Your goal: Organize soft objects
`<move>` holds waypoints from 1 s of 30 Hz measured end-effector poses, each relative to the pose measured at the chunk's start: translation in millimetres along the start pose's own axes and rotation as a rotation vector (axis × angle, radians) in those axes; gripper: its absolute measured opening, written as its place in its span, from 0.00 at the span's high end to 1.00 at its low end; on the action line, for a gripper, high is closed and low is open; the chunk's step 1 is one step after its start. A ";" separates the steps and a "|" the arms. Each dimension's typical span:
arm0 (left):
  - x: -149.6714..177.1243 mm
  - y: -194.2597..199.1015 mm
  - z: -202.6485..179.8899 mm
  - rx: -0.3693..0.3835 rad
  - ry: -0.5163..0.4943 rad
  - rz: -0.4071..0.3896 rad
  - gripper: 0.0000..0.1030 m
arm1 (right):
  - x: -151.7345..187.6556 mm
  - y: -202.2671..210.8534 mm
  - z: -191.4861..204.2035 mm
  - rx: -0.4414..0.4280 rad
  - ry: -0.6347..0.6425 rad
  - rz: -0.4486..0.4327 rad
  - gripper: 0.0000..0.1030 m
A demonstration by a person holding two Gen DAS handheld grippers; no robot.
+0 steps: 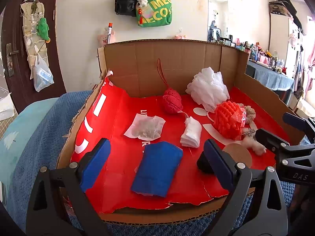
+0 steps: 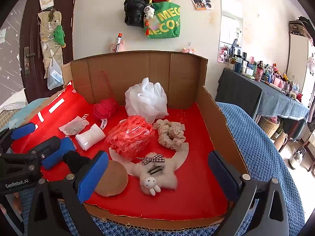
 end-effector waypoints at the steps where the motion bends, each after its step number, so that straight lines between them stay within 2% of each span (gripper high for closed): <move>1: -0.1 -0.1 0.0 0.000 0.000 0.000 0.06 | 0.0 0.1 -0.1 0.000 0.000 0.000 0.00; 21: 0.9 -0.8 -0.6 0.003 -0.001 0.003 0.06 | 0.2 0.1 0.1 -0.001 0.003 0.000 0.00; 25: 2.4 -1.7 -1.2 0.028 0.002 0.009 0.06 | 1.3 0.0 1.0 0.001 0.010 -0.004 0.00; 30: -1.0 14.3 -3.0 0.040 0.009 0.020 0.06 | -2.6 11.1 3.9 0.006 0.022 -0.029 0.00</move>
Point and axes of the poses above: each gripper's, at about its wrist camera, not at the fingertips, and y roughly against the way its jaws point, z to its left, x to its underside, the point moved 2 cm from there along -y, roughly the way its jaws point, and after that the axes turned 1 degree about -z, right-handed, at the moved point
